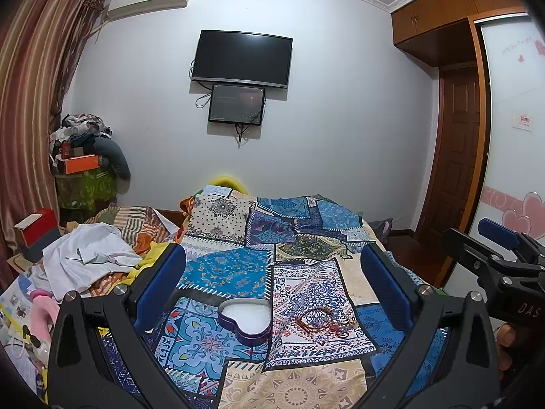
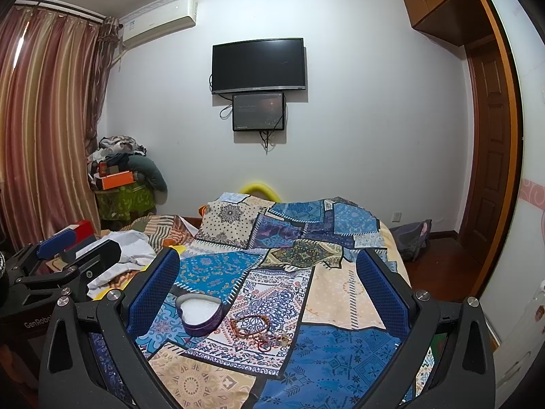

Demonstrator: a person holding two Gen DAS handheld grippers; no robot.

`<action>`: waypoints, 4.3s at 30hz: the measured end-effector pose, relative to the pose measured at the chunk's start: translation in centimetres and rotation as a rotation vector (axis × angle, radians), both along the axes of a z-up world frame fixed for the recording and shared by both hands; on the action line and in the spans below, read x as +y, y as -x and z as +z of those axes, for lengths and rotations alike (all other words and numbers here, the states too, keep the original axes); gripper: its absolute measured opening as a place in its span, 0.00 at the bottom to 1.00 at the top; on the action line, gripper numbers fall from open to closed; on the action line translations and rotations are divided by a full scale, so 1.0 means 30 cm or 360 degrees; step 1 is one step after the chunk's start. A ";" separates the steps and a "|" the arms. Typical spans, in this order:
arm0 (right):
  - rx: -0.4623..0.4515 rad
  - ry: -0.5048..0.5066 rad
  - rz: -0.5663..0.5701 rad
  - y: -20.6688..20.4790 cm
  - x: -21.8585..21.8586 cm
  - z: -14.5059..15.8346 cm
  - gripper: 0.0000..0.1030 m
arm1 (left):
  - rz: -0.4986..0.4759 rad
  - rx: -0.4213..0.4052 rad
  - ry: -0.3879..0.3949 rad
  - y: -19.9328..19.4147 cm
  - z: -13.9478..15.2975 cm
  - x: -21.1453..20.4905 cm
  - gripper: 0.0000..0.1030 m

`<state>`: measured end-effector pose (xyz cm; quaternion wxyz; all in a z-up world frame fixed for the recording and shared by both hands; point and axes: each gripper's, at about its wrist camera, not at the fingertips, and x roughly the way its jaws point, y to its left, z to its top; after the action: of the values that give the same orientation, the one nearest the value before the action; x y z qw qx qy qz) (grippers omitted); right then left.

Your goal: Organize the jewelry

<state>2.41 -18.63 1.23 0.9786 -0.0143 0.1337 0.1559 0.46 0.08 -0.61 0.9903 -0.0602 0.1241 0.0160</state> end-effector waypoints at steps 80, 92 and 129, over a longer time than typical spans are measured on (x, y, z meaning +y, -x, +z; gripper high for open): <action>0.0871 0.0111 0.0278 -0.485 -0.031 -0.471 0.33 | -0.0343 0.1001 0.0412 -0.604 -0.571 -0.089 0.24; 0.0976 0.0186 0.0356 -0.504 0.008 -0.528 0.15 | -0.0320 0.1006 0.0423 -0.625 -0.598 -0.079 0.22; 0.0664 0.0037 0.0235 -0.388 -0.021 -0.266 0.08 | -0.0279 0.0533 0.0082 -0.421 -0.275 -0.116 0.06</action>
<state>14.06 -19.25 -6.74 0.9154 -0.0028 0.3336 0.2252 13.11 -3.40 -8.84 0.9515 -0.0708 0.2925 -0.0638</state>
